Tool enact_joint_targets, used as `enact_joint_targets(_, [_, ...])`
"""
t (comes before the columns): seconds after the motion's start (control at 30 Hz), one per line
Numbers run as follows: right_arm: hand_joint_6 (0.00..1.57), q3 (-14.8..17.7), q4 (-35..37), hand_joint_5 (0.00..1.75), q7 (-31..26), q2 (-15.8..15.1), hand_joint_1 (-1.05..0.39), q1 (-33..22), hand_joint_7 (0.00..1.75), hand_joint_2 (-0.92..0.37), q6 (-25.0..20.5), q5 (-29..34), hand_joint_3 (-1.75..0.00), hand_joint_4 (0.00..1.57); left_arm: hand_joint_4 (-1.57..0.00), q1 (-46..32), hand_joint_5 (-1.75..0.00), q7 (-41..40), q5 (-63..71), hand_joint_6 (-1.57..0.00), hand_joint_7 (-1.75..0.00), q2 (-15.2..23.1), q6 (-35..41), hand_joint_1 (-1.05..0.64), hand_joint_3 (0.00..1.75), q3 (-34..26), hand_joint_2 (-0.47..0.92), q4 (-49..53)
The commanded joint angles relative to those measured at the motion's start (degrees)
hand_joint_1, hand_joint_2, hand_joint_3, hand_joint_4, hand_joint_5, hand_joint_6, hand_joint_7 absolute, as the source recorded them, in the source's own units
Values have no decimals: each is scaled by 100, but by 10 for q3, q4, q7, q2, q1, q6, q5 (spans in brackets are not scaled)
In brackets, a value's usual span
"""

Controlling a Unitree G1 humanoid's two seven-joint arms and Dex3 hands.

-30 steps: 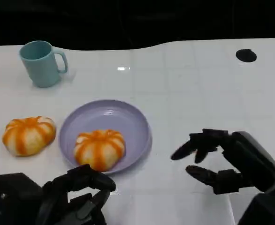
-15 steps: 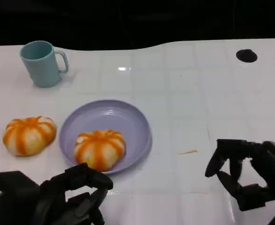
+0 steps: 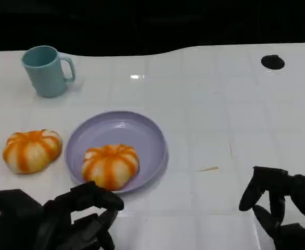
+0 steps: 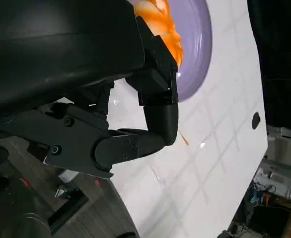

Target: Grasp the bread from the table and place it into the plate.

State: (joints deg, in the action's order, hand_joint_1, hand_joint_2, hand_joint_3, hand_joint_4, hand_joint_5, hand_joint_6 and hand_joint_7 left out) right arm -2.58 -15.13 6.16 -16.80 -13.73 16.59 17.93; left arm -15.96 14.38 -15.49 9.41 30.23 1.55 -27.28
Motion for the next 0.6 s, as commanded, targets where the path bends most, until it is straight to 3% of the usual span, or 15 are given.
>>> enact_joint_targets(0.03, [79,6,-14,175,0,0,-14,-16,143,-41,-23,2,-120,96,-64,0,-175,4,1,-62,-129,8,-11,-34,49,-6,92,6])
enact_joint_targets(0.43, [81,3,-38,175,-3,7,-10,-37,142,-41,-52,22,-118,96,-63,1,-175,2,1,-62,-129,7,-9,-34,49,-7,92,4])
enact_joint_targets(0.6, [82,2,-26,175,-11,7,-10,-33,141,-41,-44,32,-116,96,-63,0,-175,5,7,-61,-129,12,-13,-34,49,-5,92,5])
